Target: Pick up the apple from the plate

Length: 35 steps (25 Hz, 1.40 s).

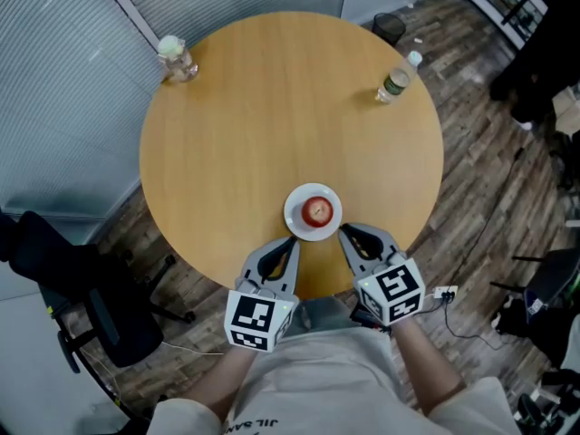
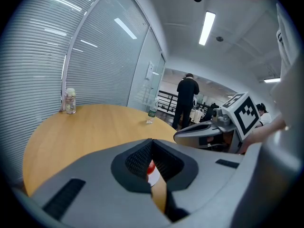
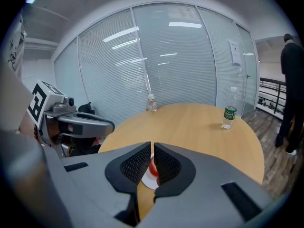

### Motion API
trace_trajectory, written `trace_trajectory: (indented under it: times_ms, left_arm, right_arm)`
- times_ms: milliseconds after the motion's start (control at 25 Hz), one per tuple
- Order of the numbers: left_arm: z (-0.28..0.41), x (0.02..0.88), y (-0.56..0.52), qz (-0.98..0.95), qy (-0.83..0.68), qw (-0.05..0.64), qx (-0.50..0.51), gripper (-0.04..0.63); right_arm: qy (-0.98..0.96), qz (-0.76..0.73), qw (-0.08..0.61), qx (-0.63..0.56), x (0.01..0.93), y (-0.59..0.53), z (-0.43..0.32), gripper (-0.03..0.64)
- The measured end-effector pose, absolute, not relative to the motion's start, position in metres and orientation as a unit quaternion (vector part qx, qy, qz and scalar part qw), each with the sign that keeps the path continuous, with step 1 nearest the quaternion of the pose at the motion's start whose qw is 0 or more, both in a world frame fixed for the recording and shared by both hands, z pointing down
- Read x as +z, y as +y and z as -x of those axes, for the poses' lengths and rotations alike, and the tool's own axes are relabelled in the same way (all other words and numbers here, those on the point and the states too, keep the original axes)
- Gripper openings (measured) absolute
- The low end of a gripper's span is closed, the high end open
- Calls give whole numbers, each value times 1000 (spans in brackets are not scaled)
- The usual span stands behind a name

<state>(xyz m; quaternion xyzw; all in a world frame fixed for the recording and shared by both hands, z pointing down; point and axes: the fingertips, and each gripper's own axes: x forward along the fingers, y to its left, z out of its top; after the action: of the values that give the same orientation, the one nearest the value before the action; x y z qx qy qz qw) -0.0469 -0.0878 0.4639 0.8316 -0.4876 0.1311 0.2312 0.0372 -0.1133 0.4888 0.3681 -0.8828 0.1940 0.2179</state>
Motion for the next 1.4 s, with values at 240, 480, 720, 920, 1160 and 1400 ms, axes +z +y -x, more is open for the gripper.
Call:
trace_trajectory:
  times_ms: [240,480,720,920,1160,1400]
  left_arm:
    - [46,470,-93,-830,-489,232,133,2]
    - [45,473,-100,-831,-487,236,131,2]
    - [44,481,-99,-828,-485,246,136,2]
    - [45,484,-99,-826,-486,251,137,2]
    - [51,489,-101,-820,-491,258,139,2]
    - [53,497,-101,-815,-493,269,144,2]
  right_arm:
    - [-878,-370,233,193,502,-119,-37,40]
    - [-875,-364,249,199,522,-124,-34,40]
    - [-878,-346,267,198,538,-126,-28,54]
    - [-878,-335,282,194,552,-129,-21,190]
    - [-876,-306,316,195,578,-130,-9,294]
    - [-869,-305,343,188,601,-135,-7,348]
